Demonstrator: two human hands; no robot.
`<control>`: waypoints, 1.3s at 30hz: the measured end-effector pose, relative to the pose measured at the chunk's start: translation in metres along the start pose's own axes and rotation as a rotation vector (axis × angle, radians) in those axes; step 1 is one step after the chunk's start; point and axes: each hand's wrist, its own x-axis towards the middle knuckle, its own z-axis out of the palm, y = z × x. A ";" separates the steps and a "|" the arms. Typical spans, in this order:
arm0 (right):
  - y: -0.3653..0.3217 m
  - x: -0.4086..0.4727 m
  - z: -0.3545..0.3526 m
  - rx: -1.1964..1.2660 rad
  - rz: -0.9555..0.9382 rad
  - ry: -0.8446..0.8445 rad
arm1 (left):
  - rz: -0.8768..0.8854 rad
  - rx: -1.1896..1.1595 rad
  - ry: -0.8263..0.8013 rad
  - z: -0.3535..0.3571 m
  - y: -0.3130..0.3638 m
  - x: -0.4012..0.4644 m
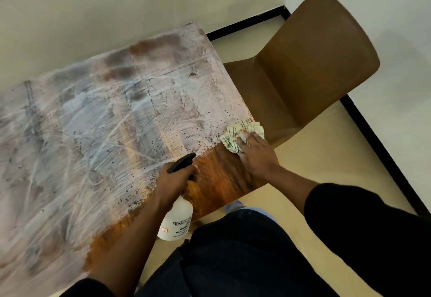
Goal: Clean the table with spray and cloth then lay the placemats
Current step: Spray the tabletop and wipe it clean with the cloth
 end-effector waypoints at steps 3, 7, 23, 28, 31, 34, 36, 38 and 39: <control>0.010 0.038 -0.019 0.001 -0.042 -0.011 | 0.003 -0.027 0.021 0.017 0.015 0.008; 0.020 0.090 -0.046 -0.007 -0.090 -0.031 | 0.025 -0.044 0.042 0.036 0.032 0.019; 0.052 -0.020 0.023 0.108 -0.131 0.065 | -0.010 -0.024 0.024 0.076 0.052 0.030; 0.057 -0.023 0.025 0.043 -0.130 0.077 | -0.022 -0.008 0.014 0.077 0.050 0.033; 0.056 -0.008 0.014 0.044 -0.126 0.096 | -0.005 -0.005 0.031 0.076 0.052 0.034; 0.055 0.014 -0.003 0.057 -0.144 0.072 | 0.006 -0.028 0.038 0.075 0.052 0.033; 0.054 0.033 -0.014 0.066 -0.140 0.033 | 0.012 -0.049 0.047 0.076 0.054 0.030; 0.052 0.055 -0.025 0.056 -0.141 0.015 | 0.013 -0.065 0.062 0.076 0.056 0.027; 0.050 0.068 -0.031 0.048 -0.150 0.014 | 0.012 -0.069 0.065 0.076 0.057 0.026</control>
